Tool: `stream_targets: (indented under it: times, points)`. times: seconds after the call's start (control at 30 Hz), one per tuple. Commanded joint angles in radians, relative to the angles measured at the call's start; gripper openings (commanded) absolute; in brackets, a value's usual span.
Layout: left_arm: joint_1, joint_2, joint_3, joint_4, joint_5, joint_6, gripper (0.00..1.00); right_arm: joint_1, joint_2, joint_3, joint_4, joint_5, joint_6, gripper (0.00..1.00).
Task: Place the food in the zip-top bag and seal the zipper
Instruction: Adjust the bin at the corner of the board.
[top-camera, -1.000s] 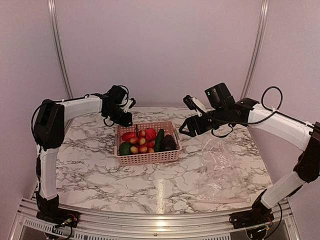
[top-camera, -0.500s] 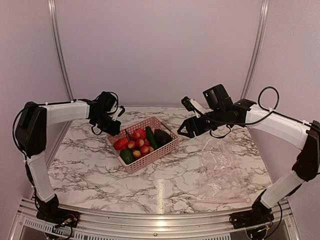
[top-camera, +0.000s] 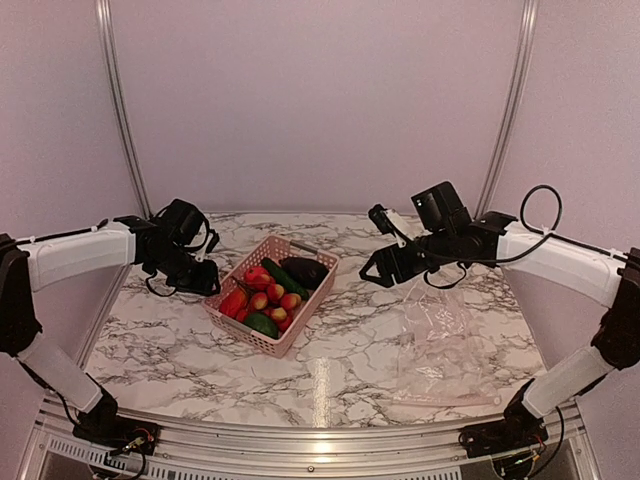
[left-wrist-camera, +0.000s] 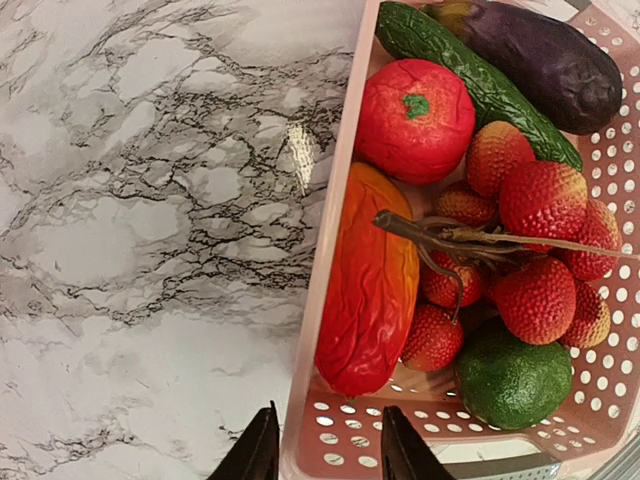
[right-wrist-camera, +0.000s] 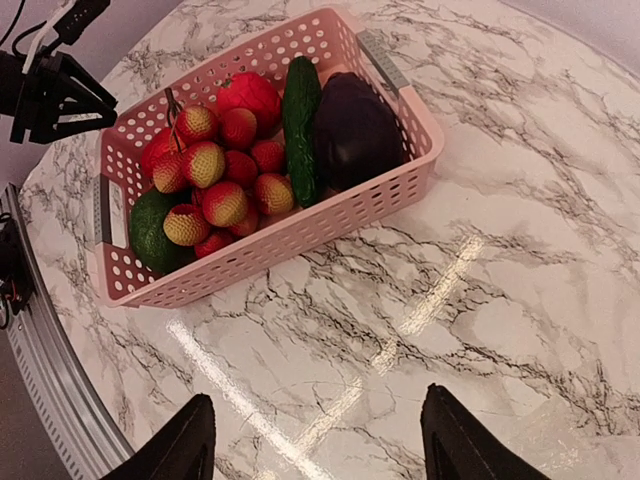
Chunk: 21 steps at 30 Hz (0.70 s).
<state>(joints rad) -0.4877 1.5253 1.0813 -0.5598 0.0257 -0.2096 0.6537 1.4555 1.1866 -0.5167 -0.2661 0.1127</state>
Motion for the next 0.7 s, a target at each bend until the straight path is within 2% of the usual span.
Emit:
stream_targets:
  times: [0.0, 0.27, 0.33, 0.4, 0.67]
  points:
    - [-0.001, 0.007, 0.044, -0.011, -0.020, -0.014, 0.39, 0.010, -0.045, -0.038, 0.051, -0.011, 0.038, 0.67]
    - [0.000, 0.224, 0.294, -0.017, -0.004, 0.009, 0.40, 0.010, -0.093, -0.070, 0.062, -0.001, 0.071, 0.67]
    - [0.001, 0.288, 0.370, -0.028, -0.006, -0.012, 0.46, 0.010, -0.107, -0.083, 0.063, -0.001, 0.083, 0.67]
    - [0.001, 0.348, 0.434, -0.038, -0.020, -0.037, 0.48, 0.010, -0.116, -0.087, 0.055, 0.005, 0.089, 0.67]
    - [0.000, 0.489, 0.544, -0.063, -0.051, -0.037, 0.33, 0.010, -0.167, -0.125, 0.065, 0.046, 0.117, 0.67]
